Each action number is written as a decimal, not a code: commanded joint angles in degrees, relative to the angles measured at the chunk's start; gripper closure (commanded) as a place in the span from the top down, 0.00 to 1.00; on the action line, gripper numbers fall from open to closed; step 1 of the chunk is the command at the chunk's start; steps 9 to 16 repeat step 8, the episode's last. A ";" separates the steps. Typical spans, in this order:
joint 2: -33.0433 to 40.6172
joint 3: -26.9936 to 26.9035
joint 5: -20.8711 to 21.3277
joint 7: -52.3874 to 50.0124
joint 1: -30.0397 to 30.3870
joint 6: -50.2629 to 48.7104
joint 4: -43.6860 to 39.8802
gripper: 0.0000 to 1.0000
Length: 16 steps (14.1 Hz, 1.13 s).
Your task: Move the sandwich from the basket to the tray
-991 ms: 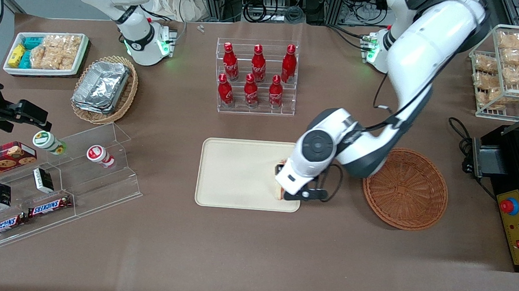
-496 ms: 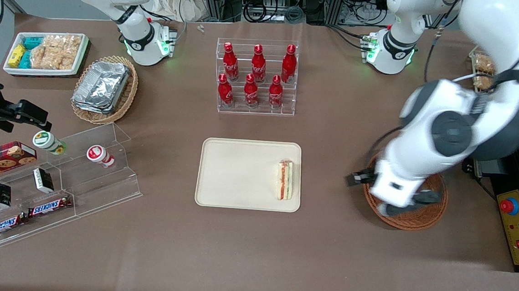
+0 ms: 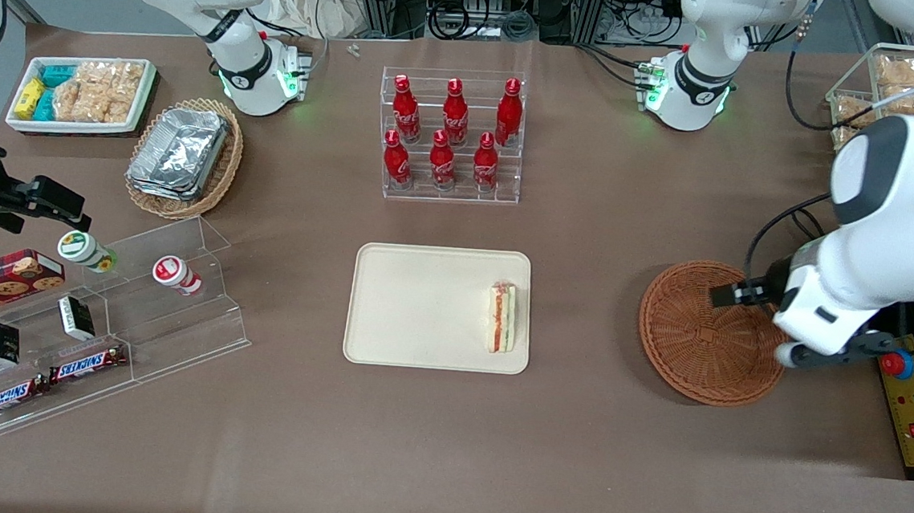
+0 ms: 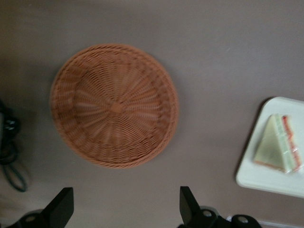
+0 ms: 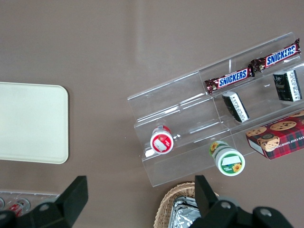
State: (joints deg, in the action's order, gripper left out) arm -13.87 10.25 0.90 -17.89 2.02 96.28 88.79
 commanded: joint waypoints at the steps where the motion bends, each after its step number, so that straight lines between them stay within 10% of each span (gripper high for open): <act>1: 7.27 -6.20 -2.04 8.03 -3.43 2.86 9.19 1.00; 16: 3.50 -6.64 -0.98 16.22 -2.99 -3.37 1.65 1.00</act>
